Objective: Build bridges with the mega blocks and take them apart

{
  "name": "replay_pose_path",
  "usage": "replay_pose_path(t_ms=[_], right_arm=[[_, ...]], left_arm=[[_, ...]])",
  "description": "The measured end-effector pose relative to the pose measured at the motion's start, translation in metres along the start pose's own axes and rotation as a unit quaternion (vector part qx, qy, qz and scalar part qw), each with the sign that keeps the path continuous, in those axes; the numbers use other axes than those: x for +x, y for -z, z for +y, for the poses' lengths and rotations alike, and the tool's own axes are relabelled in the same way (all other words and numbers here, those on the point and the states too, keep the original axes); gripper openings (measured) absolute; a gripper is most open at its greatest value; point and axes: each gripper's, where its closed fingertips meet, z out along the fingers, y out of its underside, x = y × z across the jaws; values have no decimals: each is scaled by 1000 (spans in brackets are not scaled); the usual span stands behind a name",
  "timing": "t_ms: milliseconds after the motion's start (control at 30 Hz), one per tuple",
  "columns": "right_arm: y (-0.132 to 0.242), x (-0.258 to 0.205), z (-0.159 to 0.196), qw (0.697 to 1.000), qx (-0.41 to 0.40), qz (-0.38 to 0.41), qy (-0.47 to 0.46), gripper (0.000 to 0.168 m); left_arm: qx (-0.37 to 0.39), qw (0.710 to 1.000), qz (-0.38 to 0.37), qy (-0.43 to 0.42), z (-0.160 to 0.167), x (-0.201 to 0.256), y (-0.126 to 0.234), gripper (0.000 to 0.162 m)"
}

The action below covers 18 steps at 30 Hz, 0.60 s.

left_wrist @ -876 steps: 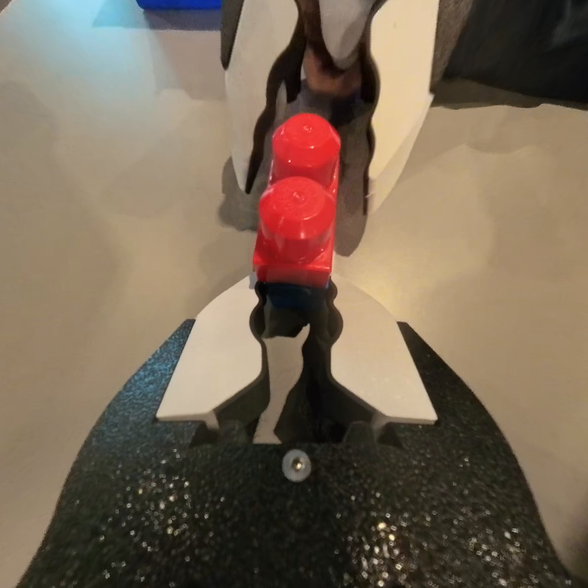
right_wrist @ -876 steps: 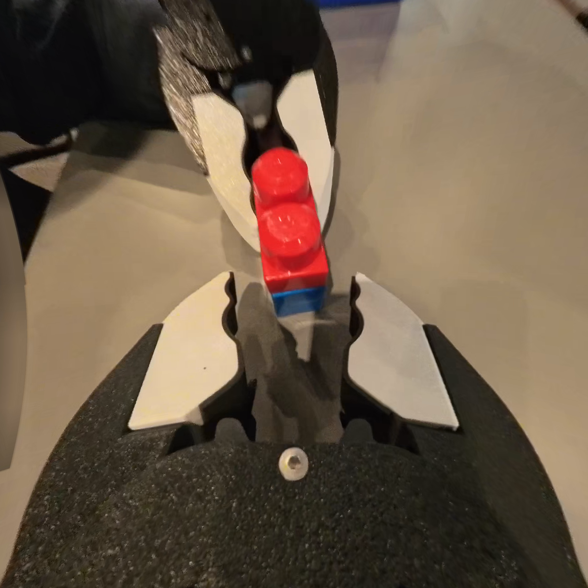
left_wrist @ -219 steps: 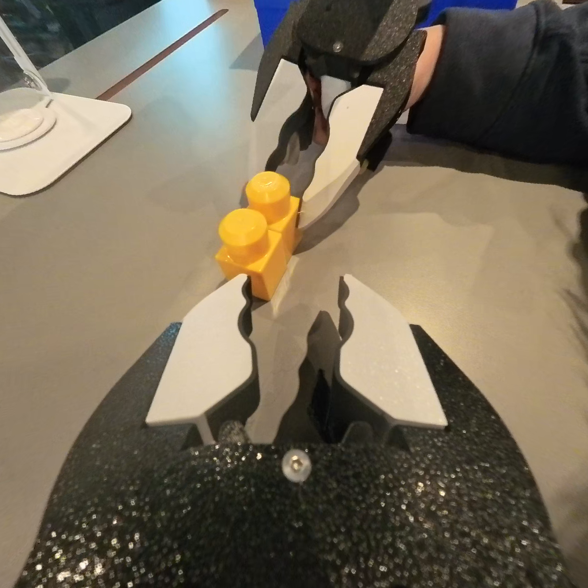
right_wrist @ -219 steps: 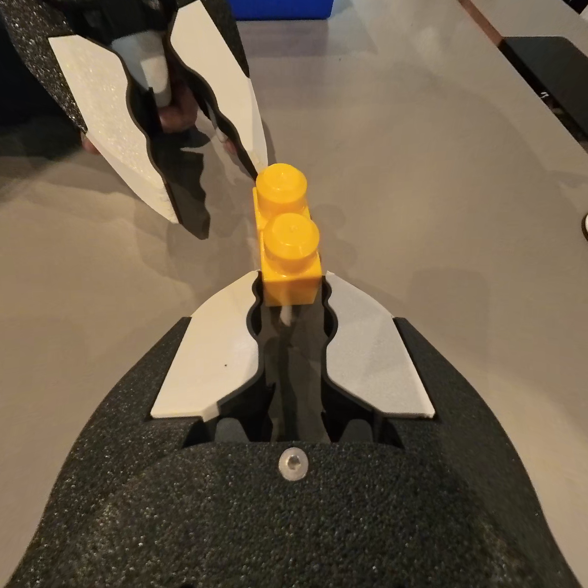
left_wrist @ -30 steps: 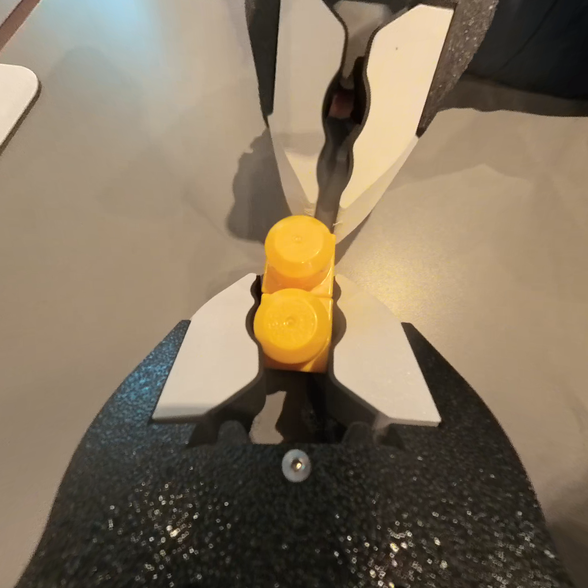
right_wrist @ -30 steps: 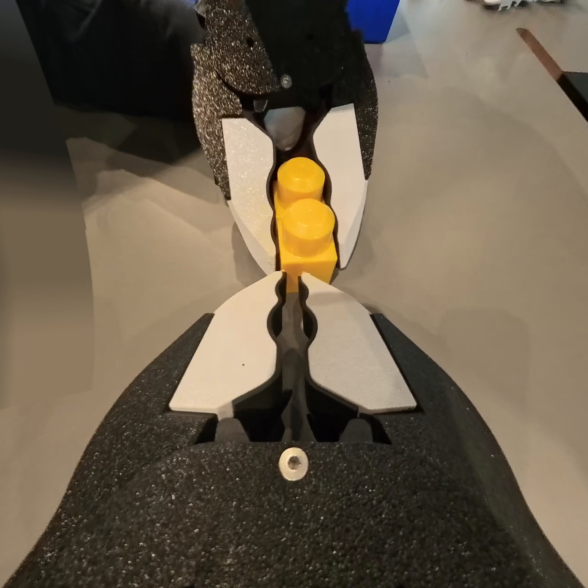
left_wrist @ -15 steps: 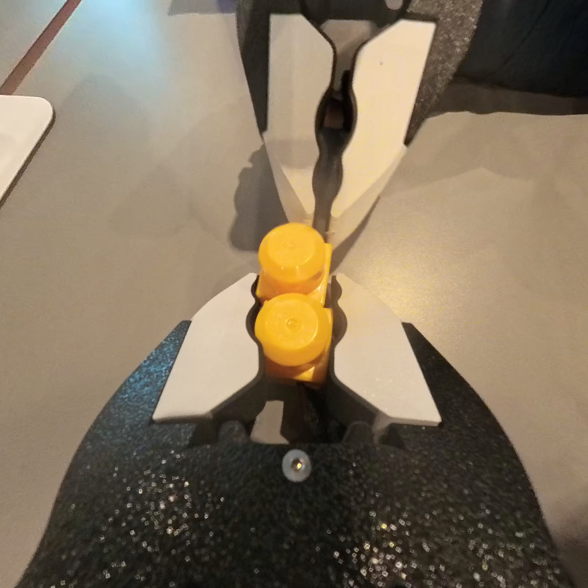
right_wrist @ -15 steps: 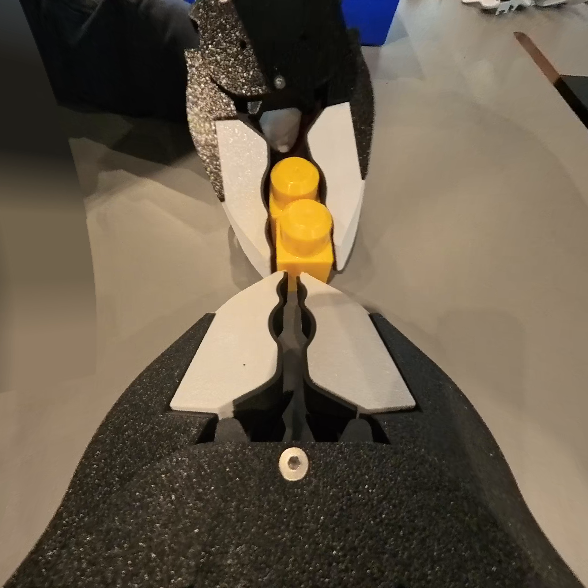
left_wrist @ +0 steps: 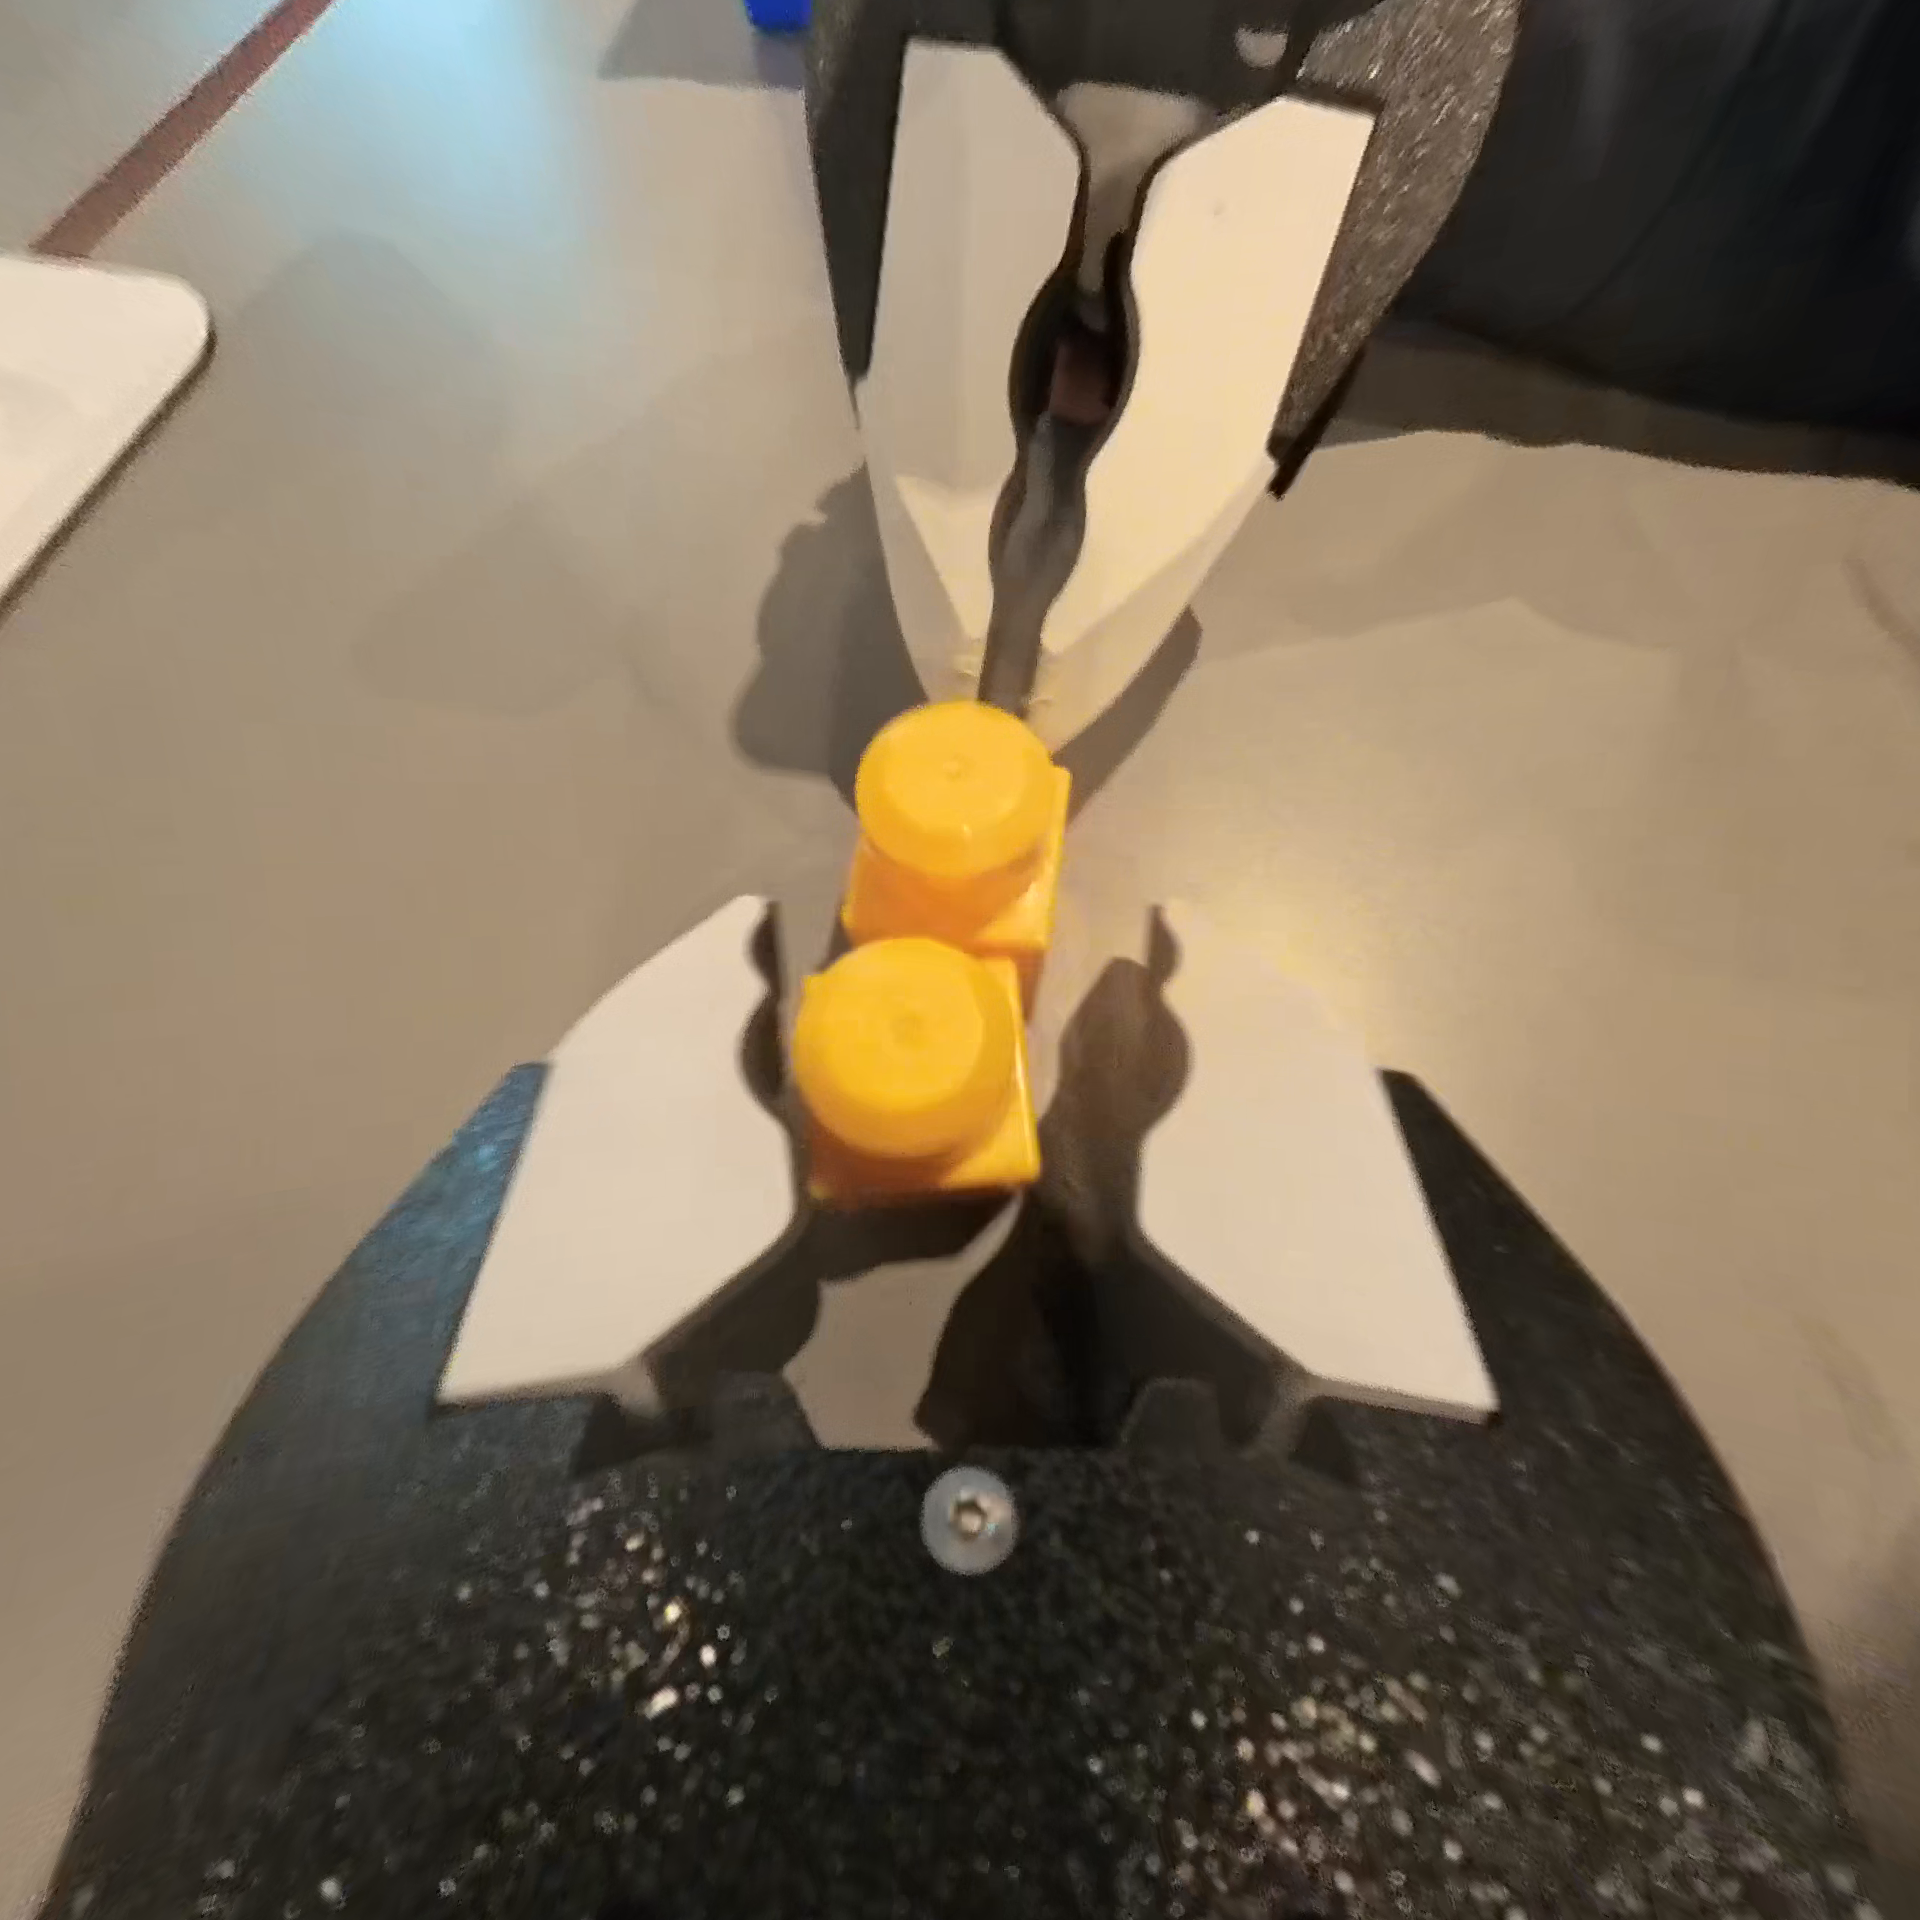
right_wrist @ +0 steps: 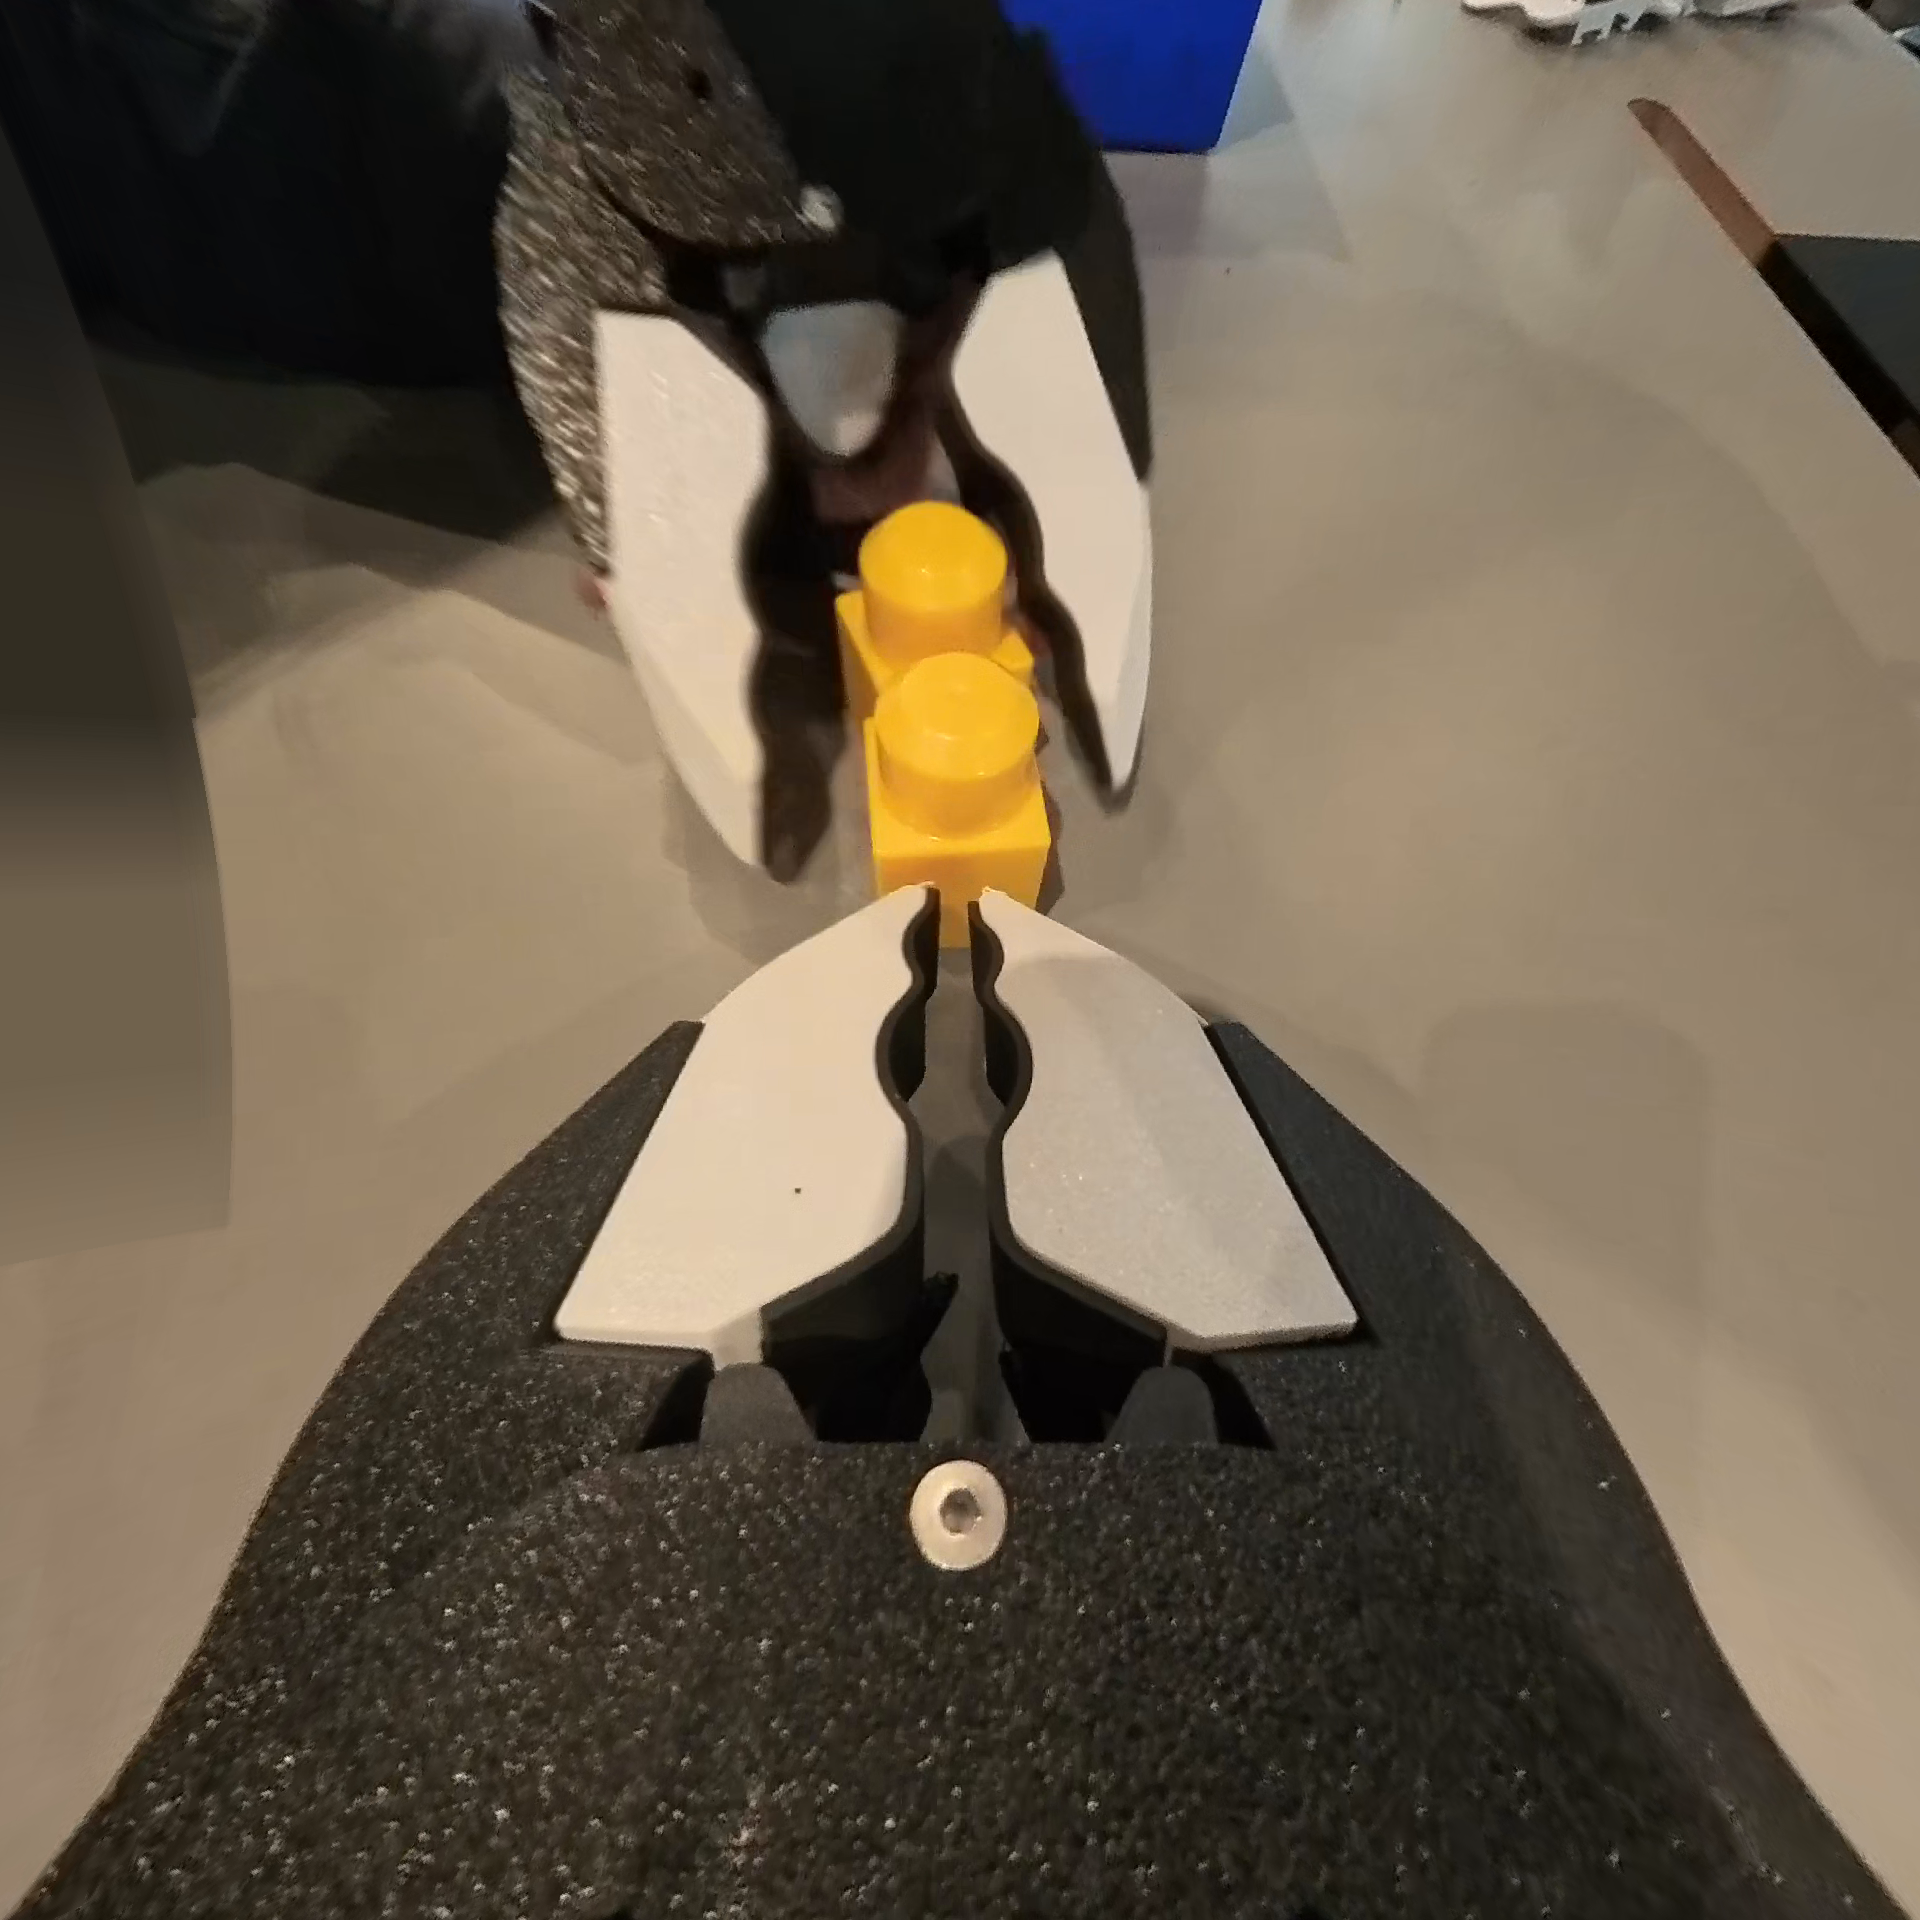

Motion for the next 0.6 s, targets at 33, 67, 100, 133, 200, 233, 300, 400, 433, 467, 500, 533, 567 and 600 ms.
replay_pose_path(t_ms=[33,67,100,133,200,233,300,400,433,467,500,533,567,600], right_arm=[[0,0,-1,1000,1,2,-1,4],[1,1,-1,1000,0,3,-2,3],[0,1,0,1000,-2,4,-4,2],[0,2,1,1000,-6,7,-5,1],[-1,2,4,1000,-15,12,-4,0],[-2,1,6,1000,-19,11,-4,0],[-3,1,8,1000,-28,12,-4,0],[-1,2,8,999,-37,16,9,0],[1,3,7,999,-39,19,14,0],[3,5,7,999,-39,25,18,0],[5,6,6,999,-37,30,22,0],[8,8,5,998,-34,37,25,0],[9,12,4,998,-30,48,26,0],[10,17,2,998,-28,59,26,0]], left_arm=[[-5,1000,-15,11,3,0,5,75],[-5,999,-33,23,4,0,11,81],[1,998,-53,40,4,1,19,85],[8,995,-79,59,4,2,27,85],[21,985,-138,97,3,4,42,77],[24,979,-164,119,2,6,47,68],[22,972,-182,150,1,17,49,60],[-6,965,-222,138,5,19,50,57],[-13,965,-225,136,7,18,49,56],[-16,965,-218,145,7,20,47,55],[-14,965,-208,156,7,21,45,55],[-7,965,-204,166,6,21,43,54],[-1,963,-208,172,5,20,43,54],[1,961,-214,176,5,17,43,53]])
